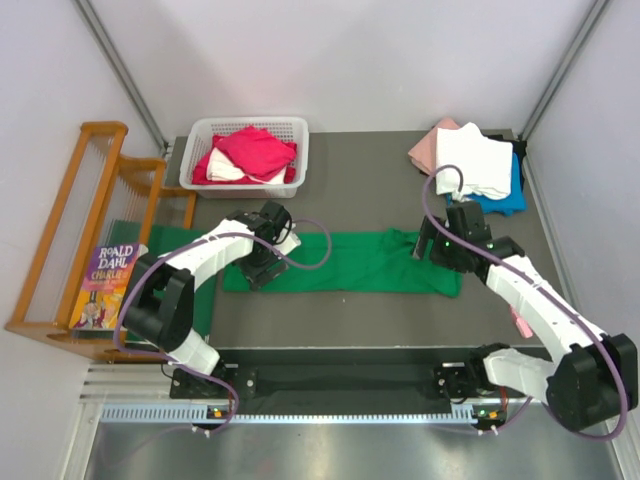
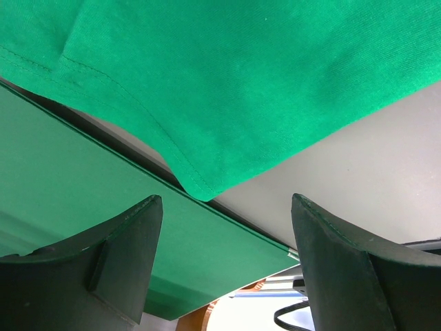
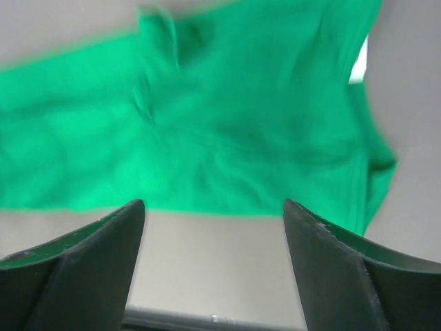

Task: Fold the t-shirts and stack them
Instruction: Fold the tshirt

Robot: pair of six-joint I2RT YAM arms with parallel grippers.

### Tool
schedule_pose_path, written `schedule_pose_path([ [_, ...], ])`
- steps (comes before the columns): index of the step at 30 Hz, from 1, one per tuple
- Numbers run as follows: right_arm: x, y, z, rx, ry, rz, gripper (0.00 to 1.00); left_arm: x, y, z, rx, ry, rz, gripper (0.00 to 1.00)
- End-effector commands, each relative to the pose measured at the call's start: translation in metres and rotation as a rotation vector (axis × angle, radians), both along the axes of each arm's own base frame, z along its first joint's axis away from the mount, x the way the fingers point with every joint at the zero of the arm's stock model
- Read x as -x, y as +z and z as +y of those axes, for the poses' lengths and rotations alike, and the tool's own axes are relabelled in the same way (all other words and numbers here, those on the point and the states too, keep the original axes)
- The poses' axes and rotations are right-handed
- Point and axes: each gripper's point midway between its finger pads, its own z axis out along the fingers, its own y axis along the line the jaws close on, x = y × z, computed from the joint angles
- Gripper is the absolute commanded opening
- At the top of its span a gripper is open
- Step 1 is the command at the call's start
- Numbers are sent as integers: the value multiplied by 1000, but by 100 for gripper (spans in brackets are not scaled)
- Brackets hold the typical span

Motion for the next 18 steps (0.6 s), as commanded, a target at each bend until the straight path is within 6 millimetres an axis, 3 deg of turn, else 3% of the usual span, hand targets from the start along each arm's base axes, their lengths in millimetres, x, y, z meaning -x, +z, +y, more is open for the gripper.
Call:
schedule_pose_path([
  [1,25,-17,13,-59,2,49,71,-4,5,-4,22,-7,-35,80],
  [6,28,-40,3,-7,-41,94,69,-4,6,-4,25,-6,-40,80],
  [11,14,-49,-2,43,-76,113,70,-3,10,-1,22,-9,-52,80],
  [17,-5,-77,-18,89,-152,204,74,-1,19,4,7,-16,-77,80],
  [18,-6,-82,-23,97,-168,223,79,-1,20,6,3,-16,-79,80],
])
